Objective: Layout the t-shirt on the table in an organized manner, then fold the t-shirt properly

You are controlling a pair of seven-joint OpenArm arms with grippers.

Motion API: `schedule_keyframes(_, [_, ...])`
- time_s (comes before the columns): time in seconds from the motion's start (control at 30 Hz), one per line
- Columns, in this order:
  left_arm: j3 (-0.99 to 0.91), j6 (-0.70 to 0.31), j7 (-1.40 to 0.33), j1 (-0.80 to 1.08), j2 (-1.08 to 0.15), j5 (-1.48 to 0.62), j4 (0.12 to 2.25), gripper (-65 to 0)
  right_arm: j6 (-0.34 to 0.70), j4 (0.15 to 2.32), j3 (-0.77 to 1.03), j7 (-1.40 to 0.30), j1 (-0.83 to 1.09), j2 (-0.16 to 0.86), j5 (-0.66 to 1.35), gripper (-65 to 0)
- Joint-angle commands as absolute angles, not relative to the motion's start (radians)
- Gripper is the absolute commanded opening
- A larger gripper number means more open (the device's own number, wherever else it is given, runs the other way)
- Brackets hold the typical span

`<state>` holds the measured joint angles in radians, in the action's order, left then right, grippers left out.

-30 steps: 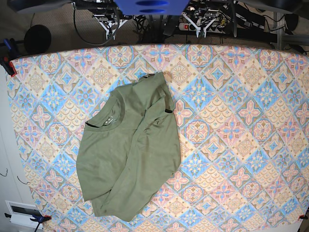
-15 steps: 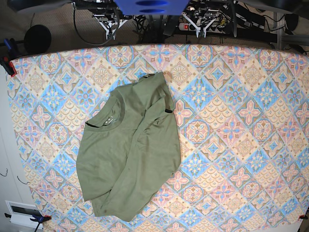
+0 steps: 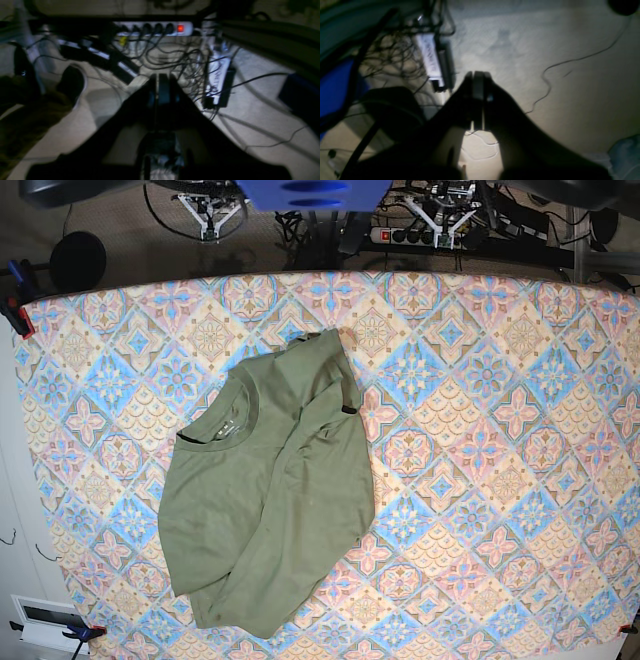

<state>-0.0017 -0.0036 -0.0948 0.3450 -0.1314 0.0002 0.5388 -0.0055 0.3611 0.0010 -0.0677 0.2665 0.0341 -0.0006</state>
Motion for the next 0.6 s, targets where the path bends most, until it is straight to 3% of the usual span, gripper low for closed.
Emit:
schedule_keyframes(0.0, [-0.001, -0.002, -0.094, 0.361, -0.140, -0.005, 0.561, -65.0, -0.004, 0.377, 0.002, -0.071, 0.297, 0.030, 0.001, -65.0])
schedule_keyframes(0.27, [-0.001, -0.002, -0.102, 0.515, -0.170, -0.005, 0.734, -65.0, -0.005, 0.541, 0.005, -0.071, 0.418, 0.070, 0.002, -65.0])
schedule_keyframes(0.57, [0.050, -0.002, -0.104, 0.693, -0.208, -0.008, 1.030, -65.0, -0.005, 0.797, 0.205, -0.071, 0.570, 0.070, 0.001, -65.0])
